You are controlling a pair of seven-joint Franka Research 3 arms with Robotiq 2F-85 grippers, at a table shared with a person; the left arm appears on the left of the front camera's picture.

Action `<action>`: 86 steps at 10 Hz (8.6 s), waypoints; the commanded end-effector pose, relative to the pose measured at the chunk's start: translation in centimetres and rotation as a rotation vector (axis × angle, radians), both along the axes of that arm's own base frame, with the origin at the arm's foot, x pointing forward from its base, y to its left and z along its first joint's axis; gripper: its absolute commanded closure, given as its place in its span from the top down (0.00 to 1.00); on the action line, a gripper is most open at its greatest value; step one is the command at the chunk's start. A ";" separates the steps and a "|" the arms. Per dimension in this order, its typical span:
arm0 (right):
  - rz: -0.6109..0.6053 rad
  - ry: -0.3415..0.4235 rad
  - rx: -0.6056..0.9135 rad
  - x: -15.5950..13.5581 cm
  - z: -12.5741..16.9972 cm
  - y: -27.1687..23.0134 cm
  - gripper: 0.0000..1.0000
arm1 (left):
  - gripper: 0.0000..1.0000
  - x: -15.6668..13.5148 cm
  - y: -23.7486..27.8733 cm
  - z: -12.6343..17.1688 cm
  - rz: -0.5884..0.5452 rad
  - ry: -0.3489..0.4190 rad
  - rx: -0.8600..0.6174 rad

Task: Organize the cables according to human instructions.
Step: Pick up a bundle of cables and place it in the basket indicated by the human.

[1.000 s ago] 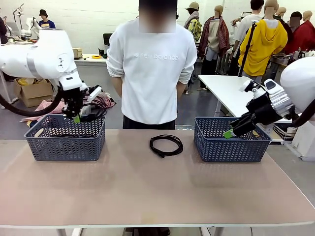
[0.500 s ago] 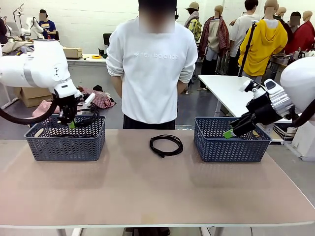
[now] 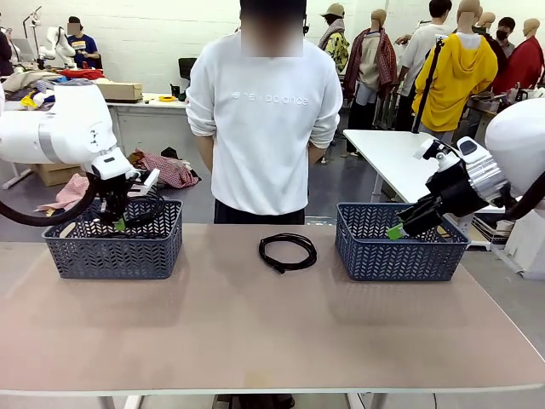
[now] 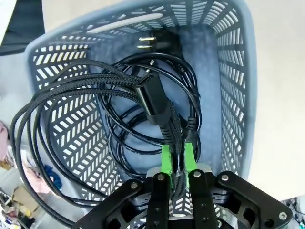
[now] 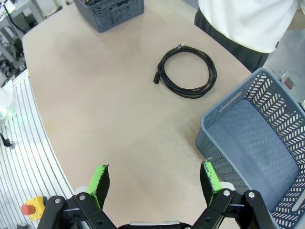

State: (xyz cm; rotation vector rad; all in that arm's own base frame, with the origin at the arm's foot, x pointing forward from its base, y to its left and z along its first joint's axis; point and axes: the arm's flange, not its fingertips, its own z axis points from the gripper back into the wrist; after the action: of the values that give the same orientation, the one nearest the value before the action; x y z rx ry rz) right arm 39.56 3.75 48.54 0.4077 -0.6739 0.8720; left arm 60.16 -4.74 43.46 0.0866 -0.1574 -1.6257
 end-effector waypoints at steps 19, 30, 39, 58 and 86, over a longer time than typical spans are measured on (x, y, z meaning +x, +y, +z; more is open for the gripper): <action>0.022 -0.017 0.024 0.2 -0.2 -0.1 1.00 | 1.00 -1.0 -0.2 3.2 -0.018 0.035 -0.029; 0.022 -0.017 0.024 0.2 -0.2 -0.1 1.00 | 1.00 -11.9 -8.5 5.6 0.243 -0.014 -0.293; 0.022 -0.017 0.024 0.2 -0.2 -0.1 1.00 | 1.00 -15.7 -11.7 4.5 0.234 -0.051 -0.387; -0.009 0.001 -0.028 0.7 0.1 1.4 1.00 | 1.00 -15.7 -11.7 4.5 0.234 -0.051 -0.387; -0.076 0.307 -0.374 20.6 -8.6 27.5 1.00 | 1.00 -15.7 -11.7 4.5 0.234 -0.051 -0.387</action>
State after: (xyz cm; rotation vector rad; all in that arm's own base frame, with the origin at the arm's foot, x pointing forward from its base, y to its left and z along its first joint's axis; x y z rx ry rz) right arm 58.42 29.67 39.25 0.1843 -0.2707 0.8389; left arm 44.33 -16.66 47.82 -0.1480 -0.4876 -1.3377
